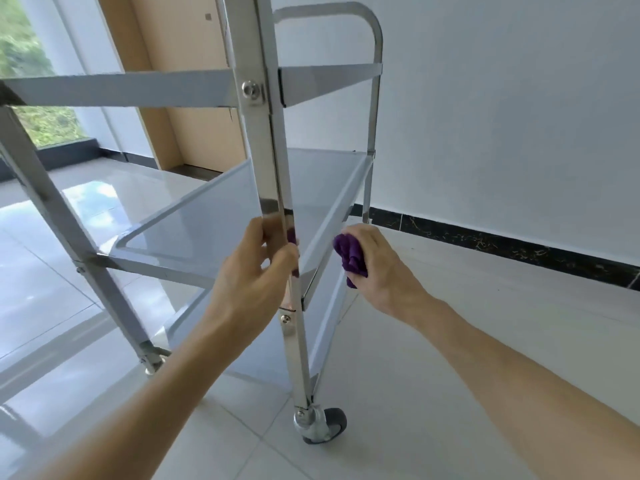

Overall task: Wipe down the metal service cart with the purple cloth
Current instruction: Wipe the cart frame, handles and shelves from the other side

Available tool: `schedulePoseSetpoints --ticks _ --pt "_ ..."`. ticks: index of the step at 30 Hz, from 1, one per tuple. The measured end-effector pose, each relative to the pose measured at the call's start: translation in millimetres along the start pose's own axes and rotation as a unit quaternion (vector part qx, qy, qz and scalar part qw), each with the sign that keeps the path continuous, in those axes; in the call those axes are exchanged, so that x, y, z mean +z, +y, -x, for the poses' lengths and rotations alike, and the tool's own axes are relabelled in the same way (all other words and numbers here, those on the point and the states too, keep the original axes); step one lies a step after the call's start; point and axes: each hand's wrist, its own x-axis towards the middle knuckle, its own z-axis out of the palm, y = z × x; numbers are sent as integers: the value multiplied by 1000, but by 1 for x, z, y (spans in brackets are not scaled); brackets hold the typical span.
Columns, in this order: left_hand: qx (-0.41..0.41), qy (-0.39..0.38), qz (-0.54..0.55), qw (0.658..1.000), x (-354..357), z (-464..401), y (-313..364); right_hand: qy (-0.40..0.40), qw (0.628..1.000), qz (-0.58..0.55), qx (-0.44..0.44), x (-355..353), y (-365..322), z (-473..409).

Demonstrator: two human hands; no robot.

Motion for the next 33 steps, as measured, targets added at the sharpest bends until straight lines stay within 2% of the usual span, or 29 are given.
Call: schedulePoseSetpoints --ticks 2,6,9,15,18,22,29,33 --pt "-11 36 -13 999 -13 6 -2 -39 992 100 -65 4 -10 -18" --pt "-38 109 -37 993 -33 13 -4 -114 953 252 -126 26 -27 -44" --pt "-41 154 -20 987 -49 10 0 -120 914 337 -188 44 -35 -58" --pt "4 234 28 972 -67 -5 -1 -117 858 437 -242 67 -45 -90" --pt "11 257 26 966 -68 -7 -7 -115 858 426 -262 76 -45 -98" --pt "40 272 14 961 -66 -10 -8 -78 885 385 -248 82 -42 -93" --pt "97 334 1 938 -60 -15 -16 -28 885 387 -256 83 -43 -82" --pt "99 352 -2 931 -65 -18 -23 -12 892 384 -238 85 -47 -75"
